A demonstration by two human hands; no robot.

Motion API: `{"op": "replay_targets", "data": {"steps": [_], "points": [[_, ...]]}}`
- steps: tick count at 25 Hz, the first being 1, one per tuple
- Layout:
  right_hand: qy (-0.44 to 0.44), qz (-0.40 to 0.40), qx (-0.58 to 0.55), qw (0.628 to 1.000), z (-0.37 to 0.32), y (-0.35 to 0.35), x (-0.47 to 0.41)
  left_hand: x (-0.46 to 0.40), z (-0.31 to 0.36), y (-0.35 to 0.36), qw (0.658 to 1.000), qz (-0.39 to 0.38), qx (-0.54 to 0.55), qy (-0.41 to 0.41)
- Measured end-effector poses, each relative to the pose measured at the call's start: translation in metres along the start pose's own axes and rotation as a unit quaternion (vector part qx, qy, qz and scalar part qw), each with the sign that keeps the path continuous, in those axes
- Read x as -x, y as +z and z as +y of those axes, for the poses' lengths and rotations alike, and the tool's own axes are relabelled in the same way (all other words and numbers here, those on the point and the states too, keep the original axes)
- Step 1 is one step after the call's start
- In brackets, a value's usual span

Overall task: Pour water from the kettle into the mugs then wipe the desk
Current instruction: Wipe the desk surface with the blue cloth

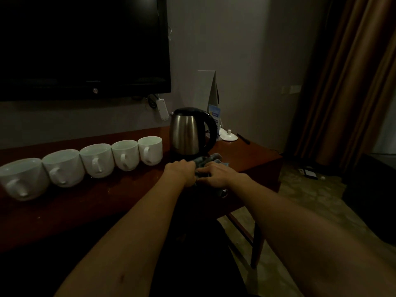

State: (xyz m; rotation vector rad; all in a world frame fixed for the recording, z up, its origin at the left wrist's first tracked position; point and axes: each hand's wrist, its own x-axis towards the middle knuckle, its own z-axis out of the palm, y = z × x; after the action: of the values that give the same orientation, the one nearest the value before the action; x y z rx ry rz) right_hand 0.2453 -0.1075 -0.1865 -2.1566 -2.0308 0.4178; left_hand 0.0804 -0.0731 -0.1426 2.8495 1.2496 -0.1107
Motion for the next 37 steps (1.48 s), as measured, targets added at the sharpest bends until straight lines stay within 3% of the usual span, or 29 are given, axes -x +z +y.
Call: {"op": "replay_targets", "data": {"steps": [11,29,37], "points": [[-0.048,-0.013,0.006,0.999,-0.071,0.017,-0.027,0.036,-0.058,0.001,0.998,-0.005,0.012,-0.065],[-0.15,-0.041,0.031,0.987,-0.156,0.029,-0.051,0.079,-0.147,0.023,0.991,0.077,0.026,-0.105],[-0.203,-0.088,-0.013,0.975,-0.2,0.041,-0.06,0.115,-0.194,0.036,0.979,0.113,0.141,-0.095]]}}
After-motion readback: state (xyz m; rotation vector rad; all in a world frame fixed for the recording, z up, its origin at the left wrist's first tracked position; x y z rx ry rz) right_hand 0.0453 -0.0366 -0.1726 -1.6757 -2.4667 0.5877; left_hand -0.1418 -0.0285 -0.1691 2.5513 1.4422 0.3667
